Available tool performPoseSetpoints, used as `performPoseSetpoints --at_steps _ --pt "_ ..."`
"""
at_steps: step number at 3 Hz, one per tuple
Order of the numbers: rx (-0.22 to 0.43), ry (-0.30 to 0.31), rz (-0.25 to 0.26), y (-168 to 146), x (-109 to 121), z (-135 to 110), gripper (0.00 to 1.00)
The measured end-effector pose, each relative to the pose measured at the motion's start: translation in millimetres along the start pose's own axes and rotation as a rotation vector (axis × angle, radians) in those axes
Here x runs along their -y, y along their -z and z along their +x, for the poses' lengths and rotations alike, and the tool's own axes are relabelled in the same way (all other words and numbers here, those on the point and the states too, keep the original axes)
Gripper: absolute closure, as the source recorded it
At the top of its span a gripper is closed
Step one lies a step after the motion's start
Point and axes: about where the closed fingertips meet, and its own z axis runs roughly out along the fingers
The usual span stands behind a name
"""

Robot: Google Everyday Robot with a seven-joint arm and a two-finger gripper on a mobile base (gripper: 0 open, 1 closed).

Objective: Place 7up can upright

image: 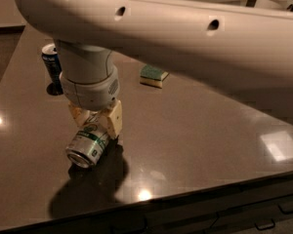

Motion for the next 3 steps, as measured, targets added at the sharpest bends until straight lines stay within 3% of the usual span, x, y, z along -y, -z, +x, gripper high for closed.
performPoseSetpoints --at_steps 1,2,3 --pt "0.021 -0.002 -0.033 14.6 -10.6 -8.4 1.0" --pt "0.052 0.056 -0.083 27.2 -24.2 -16.7 1.0" --pt "0.083 0.167 -0.121 34.5 -37.9 -20.6 1.0"
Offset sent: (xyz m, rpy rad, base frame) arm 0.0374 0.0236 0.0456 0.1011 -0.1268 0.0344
